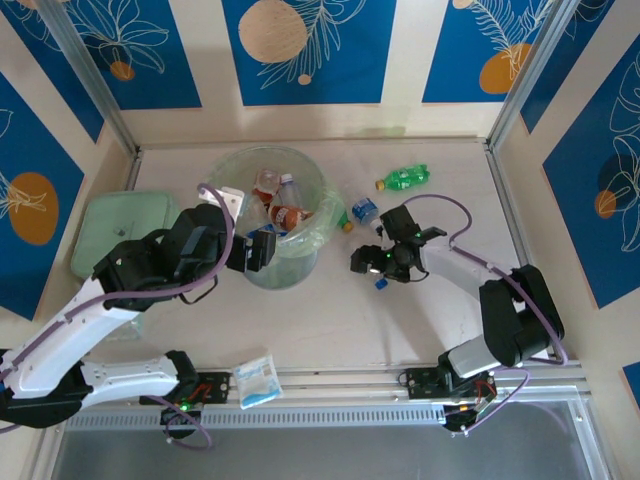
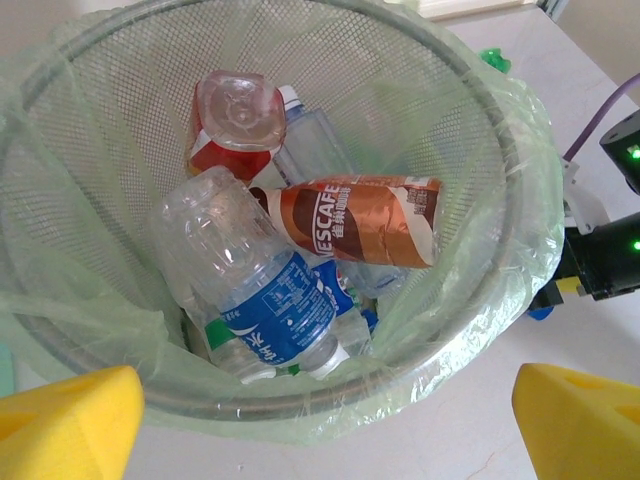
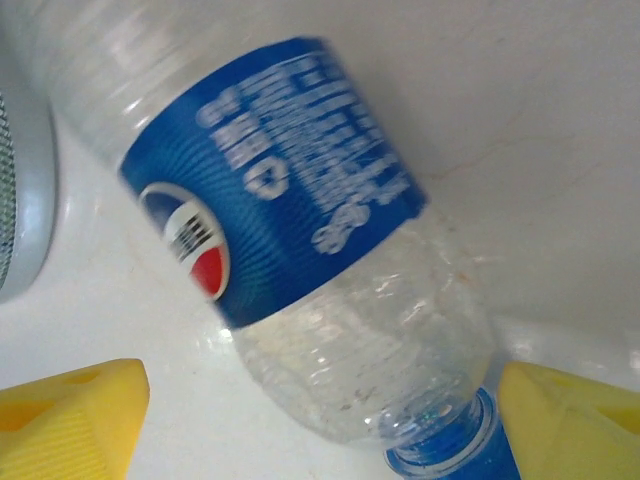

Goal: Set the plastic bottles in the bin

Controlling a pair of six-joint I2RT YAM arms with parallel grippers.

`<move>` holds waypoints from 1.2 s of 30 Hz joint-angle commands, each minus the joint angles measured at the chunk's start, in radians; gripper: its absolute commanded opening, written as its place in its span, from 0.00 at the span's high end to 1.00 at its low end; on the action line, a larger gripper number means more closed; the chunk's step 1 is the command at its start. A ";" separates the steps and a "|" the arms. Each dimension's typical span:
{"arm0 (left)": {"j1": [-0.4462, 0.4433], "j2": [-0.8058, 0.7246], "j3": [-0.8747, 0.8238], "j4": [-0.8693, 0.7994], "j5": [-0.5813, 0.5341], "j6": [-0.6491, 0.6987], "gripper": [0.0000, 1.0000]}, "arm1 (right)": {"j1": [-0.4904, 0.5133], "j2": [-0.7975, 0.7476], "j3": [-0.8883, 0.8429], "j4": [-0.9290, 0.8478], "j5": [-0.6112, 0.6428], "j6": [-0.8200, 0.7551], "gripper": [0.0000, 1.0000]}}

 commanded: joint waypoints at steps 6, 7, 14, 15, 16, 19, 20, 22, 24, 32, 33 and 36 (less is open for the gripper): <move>0.017 -0.017 -0.005 0.012 0.019 0.003 0.06 | 0.087 0.017 0.040 -0.103 0.131 0.033 0.15; 0.017 -0.018 -0.005 0.013 0.019 0.002 0.06 | 0.100 0.034 0.051 -0.116 0.152 0.039 0.17; 0.020 -0.029 -0.011 0.014 0.027 -0.001 0.06 | 0.157 0.115 0.079 -0.143 0.265 0.141 0.25; 0.021 -0.029 -0.012 0.015 0.026 -0.001 0.06 | 0.165 0.124 0.081 -0.139 0.279 0.157 0.26; 0.022 -0.029 -0.014 0.017 0.026 -0.001 0.05 | 0.175 0.135 0.083 -0.134 0.292 0.171 0.27; 0.022 -0.029 -0.018 0.018 0.031 0.000 0.06 | 0.195 0.160 0.100 -0.129 0.315 0.200 0.30; 0.022 -0.031 -0.019 0.018 0.031 0.000 0.06 | 0.201 0.166 0.103 -0.129 0.321 0.207 0.31; 0.023 -0.035 -0.022 0.017 0.029 0.000 0.06 | 0.213 0.169 0.113 -0.138 0.340 0.219 0.33; 0.025 -0.038 -0.026 0.017 0.029 0.000 0.06 | 0.220 0.166 0.113 -0.143 0.359 0.230 0.36; 0.029 -0.040 -0.032 0.024 0.036 0.001 0.06 | 0.230 0.138 0.098 -0.155 0.382 0.249 0.55; 0.030 -0.041 -0.031 0.023 0.036 0.001 0.06 | 0.230 0.136 0.095 -0.155 0.384 0.252 0.55; 0.030 -0.043 -0.032 0.023 0.037 0.001 0.06 | 0.229 0.134 0.082 -0.152 0.384 0.259 0.56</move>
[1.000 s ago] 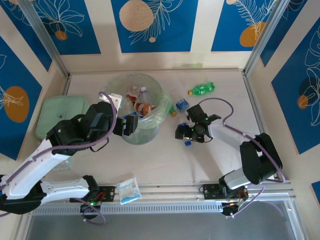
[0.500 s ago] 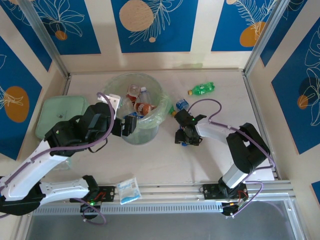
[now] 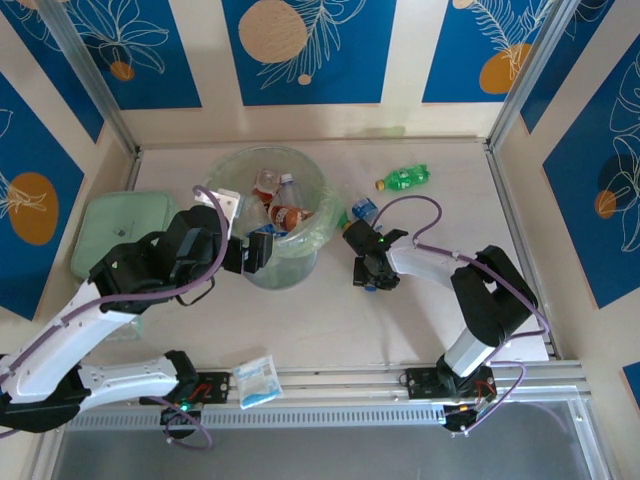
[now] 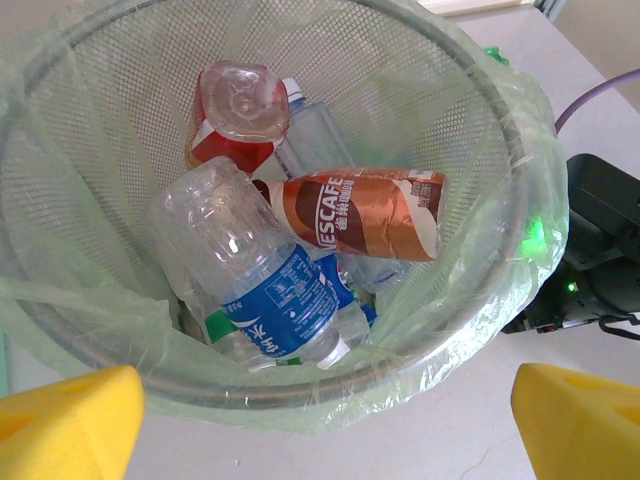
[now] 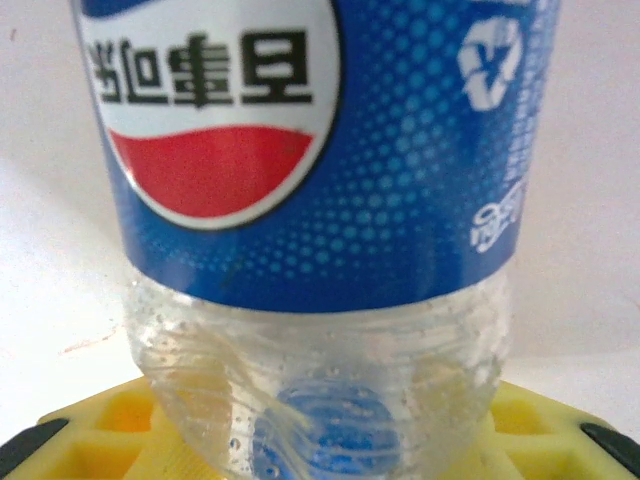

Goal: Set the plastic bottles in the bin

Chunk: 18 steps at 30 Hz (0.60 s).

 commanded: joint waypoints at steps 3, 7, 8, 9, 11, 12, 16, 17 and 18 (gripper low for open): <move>0.013 -0.017 -0.009 0.015 0.013 0.000 0.06 | 0.007 -0.034 -0.022 -0.024 0.023 0.031 0.59; 0.013 -0.019 -0.007 0.017 0.016 -0.003 0.06 | 0.008 -0.067 -0.031 -0.034 0.030 0.034 0.61; 0.013 -0.021 -0.007 0.017 0.018 -0.003 0.07 | 0.008 -0.079 -0.033 -0.041 0.034 0.036 0.62; 0.013 -0.021 -0.008 0.017 0.017 -0.004 0.06 | 0.008 -0.090 -0.033 -0.047 0.036 0.036 0.62; 0.013 -0.021 -0.006 0.019 0.018 -0.003 0.06 | 0.008 -0.120 -0.035 -0.061 0.042 0.038 0.62; 0.013 -0.021 -0.006 0.018 0.018 -0.002 0.07 | 0.008 -0.132 -0.036 -0.069 0.046 0.038 0.62; 0.013 -0.021 -0.006 0.017 0.011 -0.002 0.07 | 0.008 -0.212 -0.020 -0.126 0.076 0.031 0.62; 0.013 -0.021 -0.006 0.018 0.009 0.000 0.07 | 0.007 -0.237 -0.009 -0.147 0.084 0.025 0.62; 0.013 -0.021 -0.006 0.018 0.008 0.000 0.07 | 0.006 -0.260 0.003 -0.167 0.091 0.019 0.62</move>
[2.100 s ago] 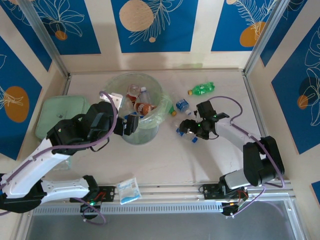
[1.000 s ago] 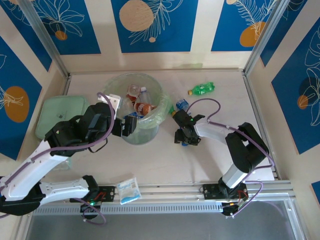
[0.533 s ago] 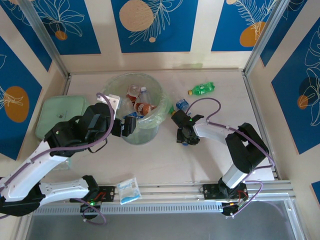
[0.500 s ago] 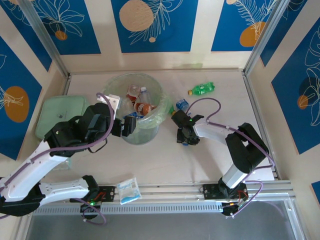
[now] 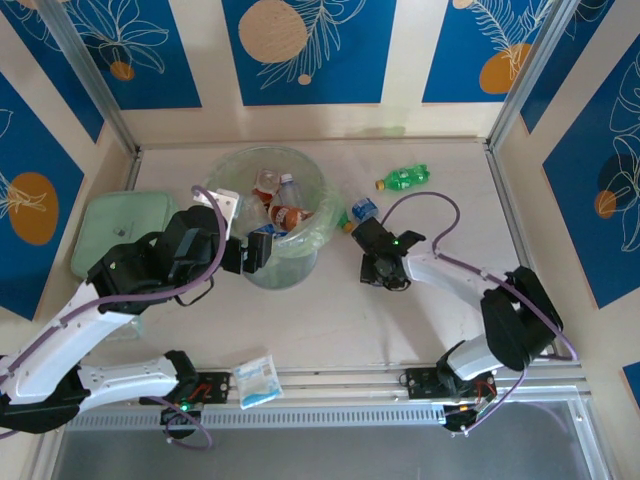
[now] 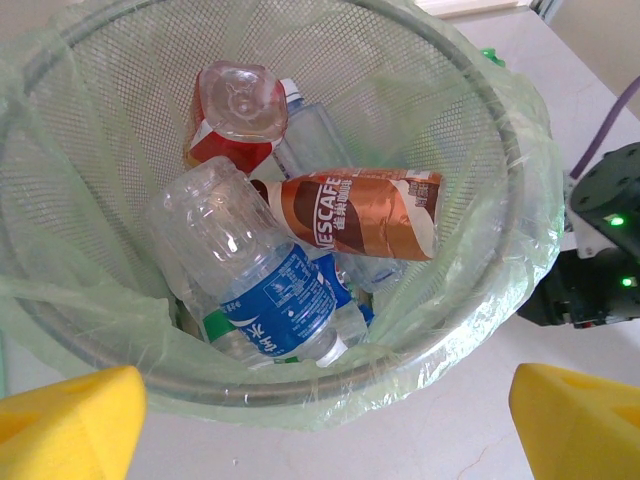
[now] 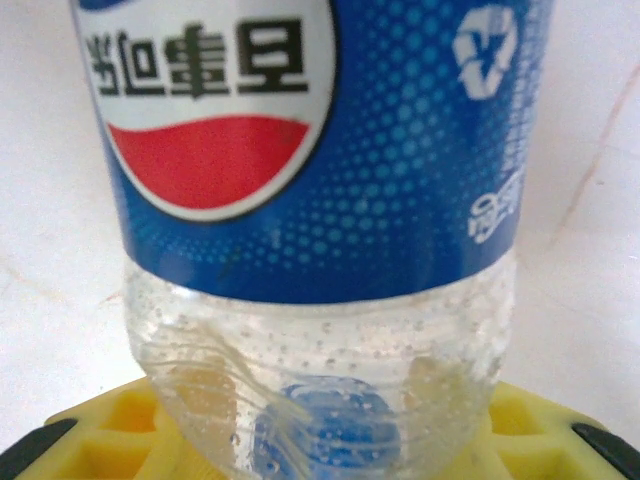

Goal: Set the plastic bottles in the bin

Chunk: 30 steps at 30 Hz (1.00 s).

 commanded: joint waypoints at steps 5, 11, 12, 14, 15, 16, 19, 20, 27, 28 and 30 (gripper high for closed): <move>0.015 -0.010 -0.010 0.032 -0.007 0.008 0.07 | 0.004 -0.229 0.108 -0.179 0.082 -0.039 0.62; 0.062 0.020 -0.005 0.053 0.010 0.024 0.07 | 0.024 -0.367 0.273 -0.251 0.096 -0.128 0.62; 0.069 0.024 0.002 0.055 0.018 0.026 0.08 | 0.031 -0.371 0.306 -0.256 0.095 -0.148 0.62; 0.078 0.038 0.029 0.055 0.021 0.031 0.08 | 0.057 -0.363 0.389 -0.275 0.110 -0.186 0.62; 0.080 0.044 0.041 0.055 0.016 0.037 0.09 | 0.072 -0.353 0.428 -0.280 0.115 -0.203 0.62; 0.085 0.050 0.054 0.054 0.008 0.043 0.08 | 0.089 -0.338 0.471 -0.283 0.119 -0.222 0.62; 0.116 0.070 0.085 0.049 -0.006 0.059 0.08 | 0.141 -0.272 0.597 -0.259 0.105 -0.275 0.61; 0.135 0.078 0.094 0.048 -0.007 0.061 0.09 | 0.158 -0.241 0.645 -0.244 0.092 -0.293 0.61; 0.301 0.097 0.156 0.051 0.063 0.063 0.08 | 0.210 0.015 0.935 -0.171 -0.069 -0.365 0.61; 0.330 0.096 0.167 0.053 0.088 0.061 0.09 | 0.214 0.057 0.976 -0.169 -0.081 -0.371 0.61; 0.371 0.093 0.180 0.062 0.129 0.059 0.09 | 0.221 0.126 1.035 -0.157 -0.097 -0.383 0.61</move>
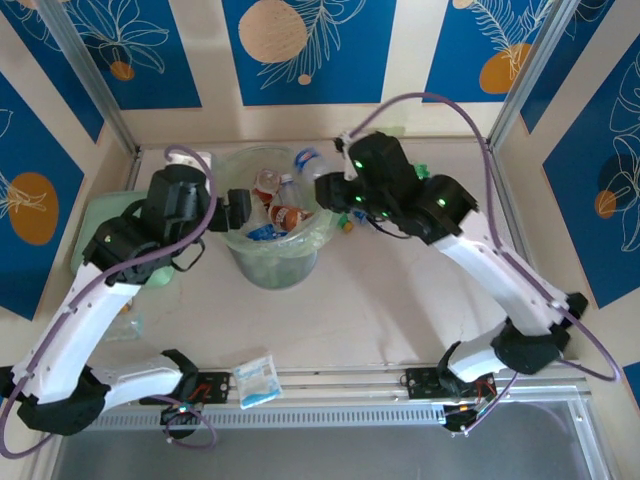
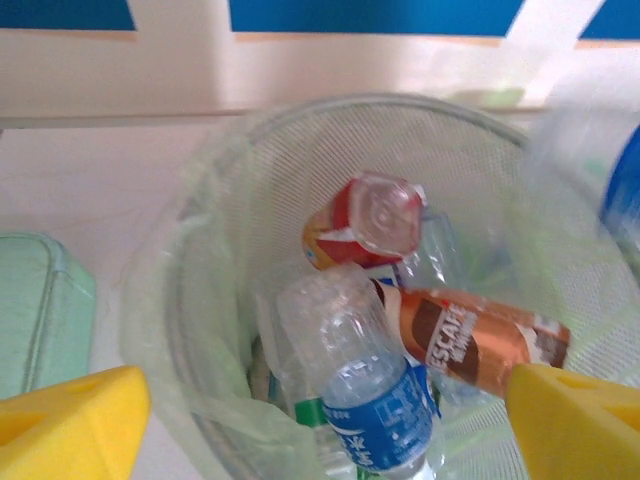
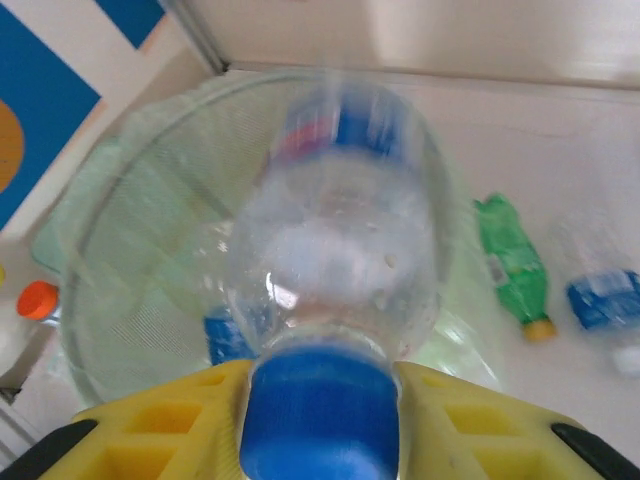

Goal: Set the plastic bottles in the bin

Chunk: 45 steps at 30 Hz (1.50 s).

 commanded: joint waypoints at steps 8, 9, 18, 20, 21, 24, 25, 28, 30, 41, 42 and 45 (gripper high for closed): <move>0.096 0.009 0.025 0.043 0.146 0.009 0.09 | 0.010 0.246 0.181 0.030 -0.061 -0.034 0.48; 0.097 0.009 0.013 0.050 0.159 0.009 0.09 | 0.007 0.260 0.198 0.013 -0.045 -0.027 0.41; 0.101 0.006 -0.044 0.090 0.207 0.004 0.09 | 0.011 0.287 0.261 -0.023 0.018 -0.028 0.36; 0.100 0.004 -0.047 0.091 0.208 0.002 0.09 | 0.009 0.292 0.265 -0.021 0.013 -0.024 0.45; 0.101 0.003 -0.048 0.092 0.207 0.000 0.09 | 0.009 0.300 0.272 -0.023 0.001 -0.023 0.52; 0.102 -0.001 -0.053 0.093 0.204 -0.002 0.10 | 0.010 0.330 0.287 -0.033 -0.014 -0.016 0.57; 0.102 -0.001 -0.055 0.090 0.203 -0.002 0.10 | 0.012 0.338 0.290 -0.040 -0.010 -0.012 0.57; 0.102 -0.005 -0.070 0.089 0.200 0.000 0.10 | 0.005 0.349 0.289 -0.049 -0.005 0.003 0.57; 0.102 -0.007 -0.081 0.089 0.200 0.001 0.10 | -0.002 0.343 0.283 -0.046 -0.019 0.011 0.57; 0.102 -0.037 -0.093 0.072 0.226 0.020 0.11 | -0.355 0.213 0.110 -0.094 -0.066 0.124 0.29; 0.102 -0.041 -0.089 0.069 0.232 0.021 0.11 | -0.399 0.222 0.094 -0.103 -0.075 0.134 0.27; 0.102 -0.058 -0.081 0.064 0.268 0.030 0.11 | -0.509 0.254 0.036 -0.082 -0.082 0.178 0.21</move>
